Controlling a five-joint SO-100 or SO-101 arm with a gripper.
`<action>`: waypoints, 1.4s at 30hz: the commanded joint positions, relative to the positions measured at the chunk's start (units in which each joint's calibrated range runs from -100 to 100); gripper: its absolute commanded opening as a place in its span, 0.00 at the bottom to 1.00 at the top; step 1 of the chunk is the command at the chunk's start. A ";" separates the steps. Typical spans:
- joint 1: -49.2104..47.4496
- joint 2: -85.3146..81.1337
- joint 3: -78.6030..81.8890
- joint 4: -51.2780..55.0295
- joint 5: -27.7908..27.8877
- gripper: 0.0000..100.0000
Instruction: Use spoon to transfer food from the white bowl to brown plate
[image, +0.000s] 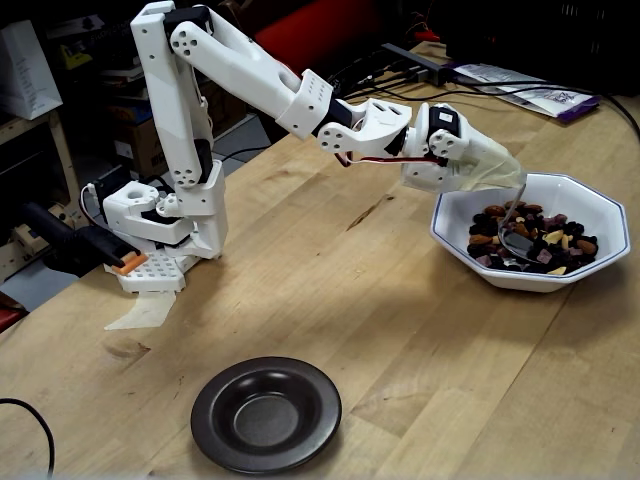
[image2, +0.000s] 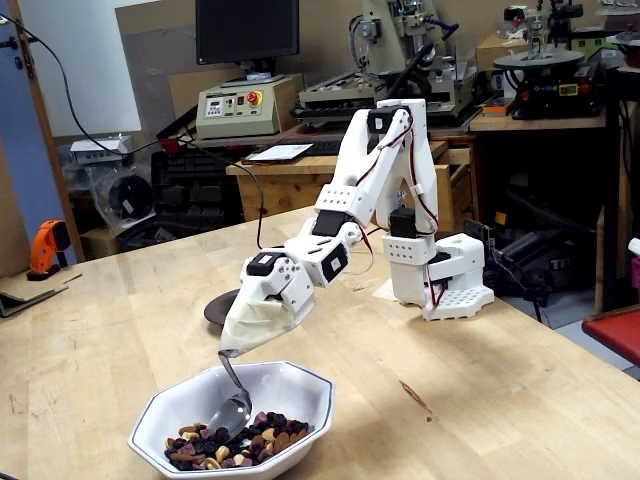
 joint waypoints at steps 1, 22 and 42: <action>0.60 -1.17 -0.57 -1.67 -0.44 0.05; 0.52 -1.17 2.17 -15.42 -0.44 0.05; 5.41 -6.05 8.01 -24.83 -0.10 0.05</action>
